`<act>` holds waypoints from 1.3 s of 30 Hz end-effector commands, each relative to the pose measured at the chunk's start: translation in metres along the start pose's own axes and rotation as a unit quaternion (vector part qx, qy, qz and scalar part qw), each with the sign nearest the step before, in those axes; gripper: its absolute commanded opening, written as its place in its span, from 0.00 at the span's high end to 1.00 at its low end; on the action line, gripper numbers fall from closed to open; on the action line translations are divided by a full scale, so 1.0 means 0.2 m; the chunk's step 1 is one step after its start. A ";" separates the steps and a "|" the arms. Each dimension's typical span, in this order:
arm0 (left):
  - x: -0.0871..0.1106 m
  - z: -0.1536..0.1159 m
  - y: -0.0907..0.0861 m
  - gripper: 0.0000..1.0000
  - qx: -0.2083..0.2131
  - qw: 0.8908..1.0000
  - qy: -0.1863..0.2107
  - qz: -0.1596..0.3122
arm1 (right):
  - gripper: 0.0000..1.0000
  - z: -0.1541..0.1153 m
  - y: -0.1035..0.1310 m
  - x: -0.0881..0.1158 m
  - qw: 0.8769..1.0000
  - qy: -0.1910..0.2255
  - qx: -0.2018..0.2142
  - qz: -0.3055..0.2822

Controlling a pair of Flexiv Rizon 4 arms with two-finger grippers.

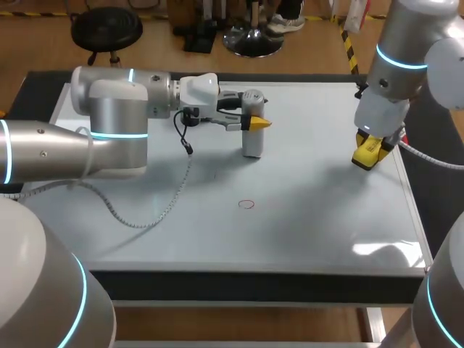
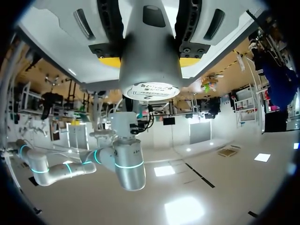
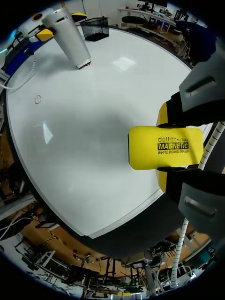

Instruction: Pick up the inspection probe, press it on each red-marked spot on the whiteboard one by one, put down the probe, pick up the eraser, and wipe off all the red marks.

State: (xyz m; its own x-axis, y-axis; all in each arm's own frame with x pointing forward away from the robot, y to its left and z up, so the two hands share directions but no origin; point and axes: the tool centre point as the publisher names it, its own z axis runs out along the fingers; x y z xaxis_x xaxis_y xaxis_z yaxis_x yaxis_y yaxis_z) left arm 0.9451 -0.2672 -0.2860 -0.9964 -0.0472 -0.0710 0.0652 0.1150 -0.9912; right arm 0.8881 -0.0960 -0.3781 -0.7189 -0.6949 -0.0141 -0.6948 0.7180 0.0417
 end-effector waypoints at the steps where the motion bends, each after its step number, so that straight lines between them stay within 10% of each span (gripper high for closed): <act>1: 0.00 0.00 0.01 1.00 -0.001 1.000 -0.003 0.002 | 1.00 0.00 0.00 0.00 1.000 0.001 0.000 -0.001; 16: -0.07 -0.02 -0.14 1.00 -0.010 1.000 0.007 0.010 | 1.00 0.00 0.00 0.00 1.000 0.001 0.000 -0.001; 39: -0.52 0.00 -0.54 1.00 -0.013 0.998 0.033 0.058 | 1.00 0.00 0.00 0.00 1.000 0.001 0.000 -0.001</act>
State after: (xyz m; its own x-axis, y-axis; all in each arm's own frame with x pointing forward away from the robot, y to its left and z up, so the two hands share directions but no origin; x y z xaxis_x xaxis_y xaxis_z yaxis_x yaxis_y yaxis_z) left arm 1.0281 -0.2693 -0.1776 -0.9825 -0.0154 -0.1857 0.1820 0.1341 -0.9741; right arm 0.8881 -0.0960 -0.3781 -0.7189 -0.6949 -0.0141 -0.6948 0.7180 0.0417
